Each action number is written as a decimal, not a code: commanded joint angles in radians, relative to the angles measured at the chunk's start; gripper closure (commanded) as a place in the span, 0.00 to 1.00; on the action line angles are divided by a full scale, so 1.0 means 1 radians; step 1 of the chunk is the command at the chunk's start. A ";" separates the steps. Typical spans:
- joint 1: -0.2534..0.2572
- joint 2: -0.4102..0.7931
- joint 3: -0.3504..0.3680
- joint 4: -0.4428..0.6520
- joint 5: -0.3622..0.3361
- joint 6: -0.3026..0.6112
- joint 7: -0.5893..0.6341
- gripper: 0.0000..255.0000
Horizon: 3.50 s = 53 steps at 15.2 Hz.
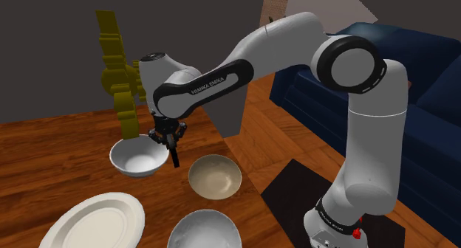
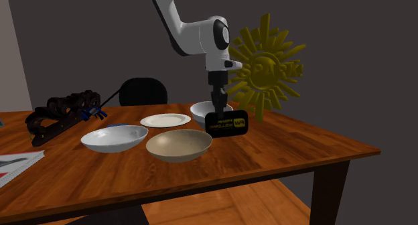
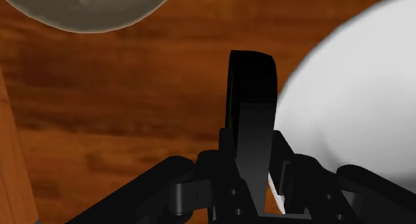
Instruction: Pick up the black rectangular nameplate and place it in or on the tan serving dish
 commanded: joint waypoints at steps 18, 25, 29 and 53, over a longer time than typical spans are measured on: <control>-0.005 -0.083 0.020 0.140 0.047 -0.216 -0.039 1.00; -0.025 -0.223 0.035 0.023 0.101 -0.227 -0.052 1.00; -0.037 -0.394 0.043 -0.155 0.173 -0.204 -0.072 1.00; 0.020 -0.773 0.050 -0.652 0.343 -0.058 -0.108 1.00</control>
